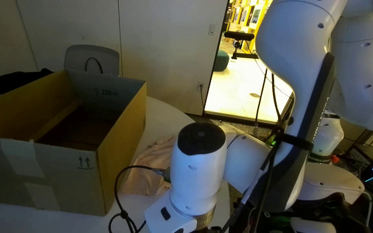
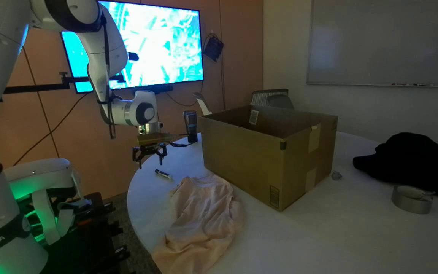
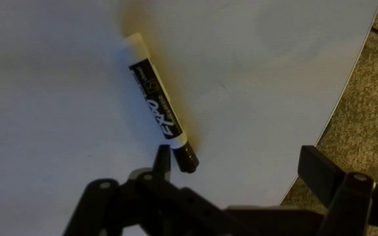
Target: Put the marker in the shirt, fold the shirt then put it in the box
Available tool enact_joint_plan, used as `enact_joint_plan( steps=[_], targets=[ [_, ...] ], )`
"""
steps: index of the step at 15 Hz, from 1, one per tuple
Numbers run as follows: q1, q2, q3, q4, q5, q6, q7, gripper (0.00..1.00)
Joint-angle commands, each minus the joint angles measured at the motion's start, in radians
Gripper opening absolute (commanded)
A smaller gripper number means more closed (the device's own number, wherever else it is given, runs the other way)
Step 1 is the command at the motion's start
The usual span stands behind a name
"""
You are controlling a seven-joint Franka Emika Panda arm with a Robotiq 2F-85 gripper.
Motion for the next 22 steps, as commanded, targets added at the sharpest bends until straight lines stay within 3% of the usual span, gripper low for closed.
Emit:
enact_joint_plan(
  steps=[1, 10, 22],
  targets=[
    [0.015, 0.050, -0.014, 0.042, -0.024, 0.037, -0.001, 1.00],
    [0.057, 0.098, -0.088, 0.053, -0.090, 0.138, 0.068, 1.00],
    [0.157, 0.169, -0.208, 0.121, -0.237, 0.127, 0.254, 1.00]
  ],
)
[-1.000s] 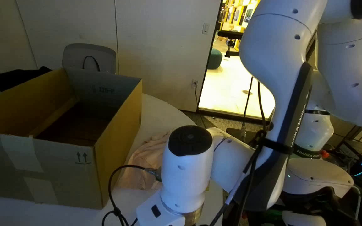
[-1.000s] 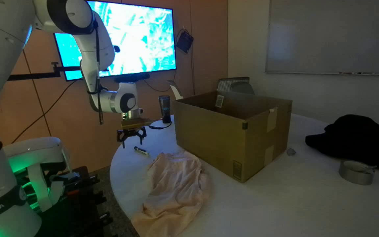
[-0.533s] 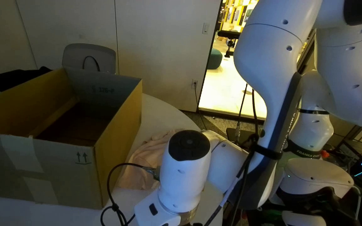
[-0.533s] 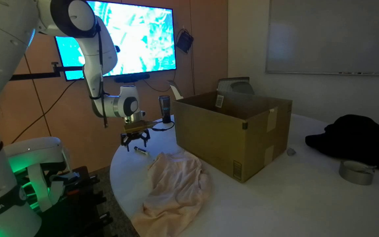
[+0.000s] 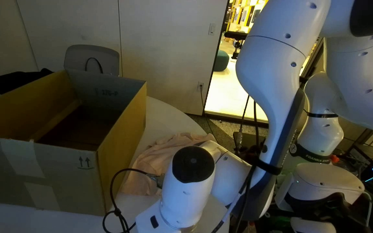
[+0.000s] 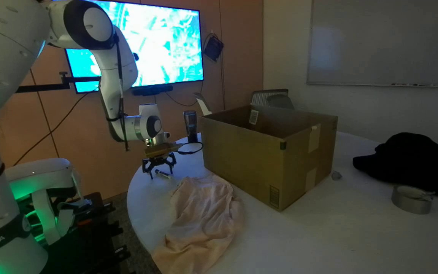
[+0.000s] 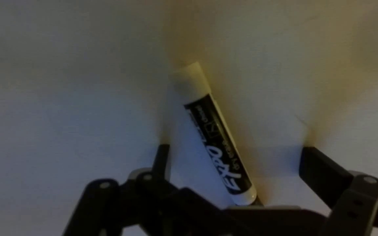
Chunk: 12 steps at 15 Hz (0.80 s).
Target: Put the marker in the shirt, fold the shirt then put it in the box
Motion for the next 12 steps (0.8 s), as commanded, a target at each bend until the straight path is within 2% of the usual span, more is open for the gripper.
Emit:
enact_joint_plan(
  steps=[1, 2, 3, 11, 12],
  targets=[
    [0.033, 0.021, -0.030, 0.036, -0.041, 0.001, 0.064, 0.75],
    [0.034, 0.020, -0.030, 0.037, -0.045, 0.000, 0.070, 0.73],
    [0.035, 0.015, -0.033, 0.038, -0.048, -0.002, 0.079, 0.66],
    [0.061, -0.024, -0.062, 0.048, -0.098, -0.038, 0.115, 0.04],
    [0.066, -0.029, -0.064, 0.047, -0.105, -0.044, 0.123, 0.01]
  ],
)
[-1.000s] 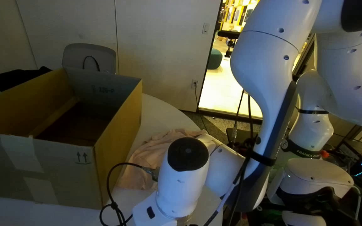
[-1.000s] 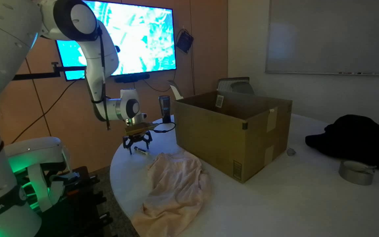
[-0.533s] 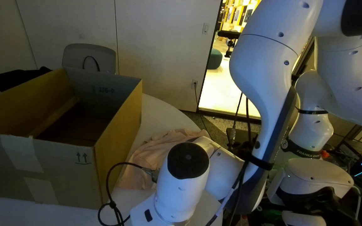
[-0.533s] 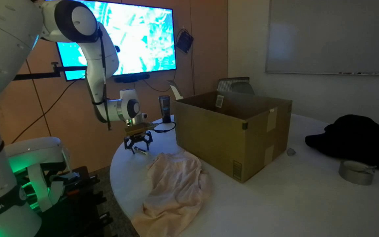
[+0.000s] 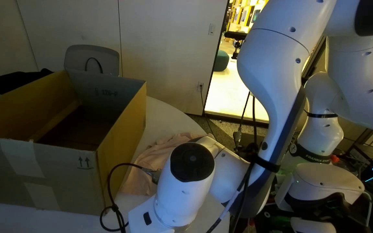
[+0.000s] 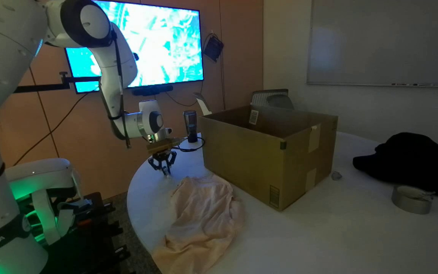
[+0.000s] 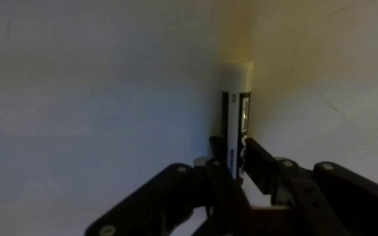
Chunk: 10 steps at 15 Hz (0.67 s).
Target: Put the marker in the shirt, fold the shirt then put it in the box
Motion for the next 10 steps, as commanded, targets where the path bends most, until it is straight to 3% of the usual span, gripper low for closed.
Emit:
enact_joint_plan(
  steps=[1, 10],
  targets=[
    [0.038, -0.016, -0.031, 0.013, -0.049, -0.036, 0.050, 0.06],
    [-0.023, -0.122, -0.015, -0.052, -0.019, -0.152, 0.106, 0.05]
  ],
)
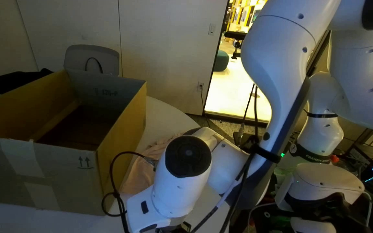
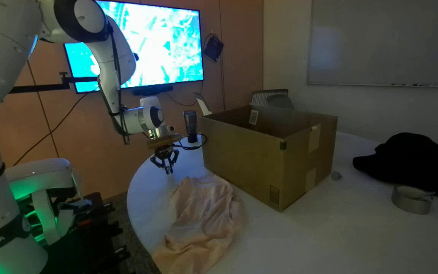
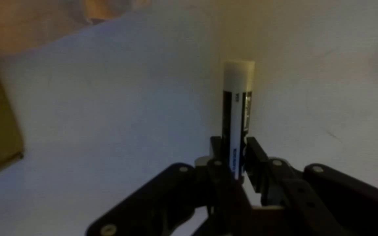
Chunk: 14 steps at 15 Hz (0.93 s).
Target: Put the marker in the shirt, fold the shirt then put it in the box
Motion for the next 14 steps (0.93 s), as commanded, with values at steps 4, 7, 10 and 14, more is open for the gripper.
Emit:
enact_joint_plan(
  steps=[4, 7, 10, 14],
  targets=[
    [-0.084, -0.134, -0.022, -0.109, 0.050, -0.061, 0.135, 0.05],
    [-0.155, -0.163, -0.036, -0.152, 0.117, -0.047, 0.164, 0.05],
    [-0.224, -0.166, -0.063, -0.178, 0.177, -0.014, 0.188, 0.05],
    [-0.304, -0.141, -0.111, -0.169, 0.250, 0.010, 0.224, 0.05]
  ],
)
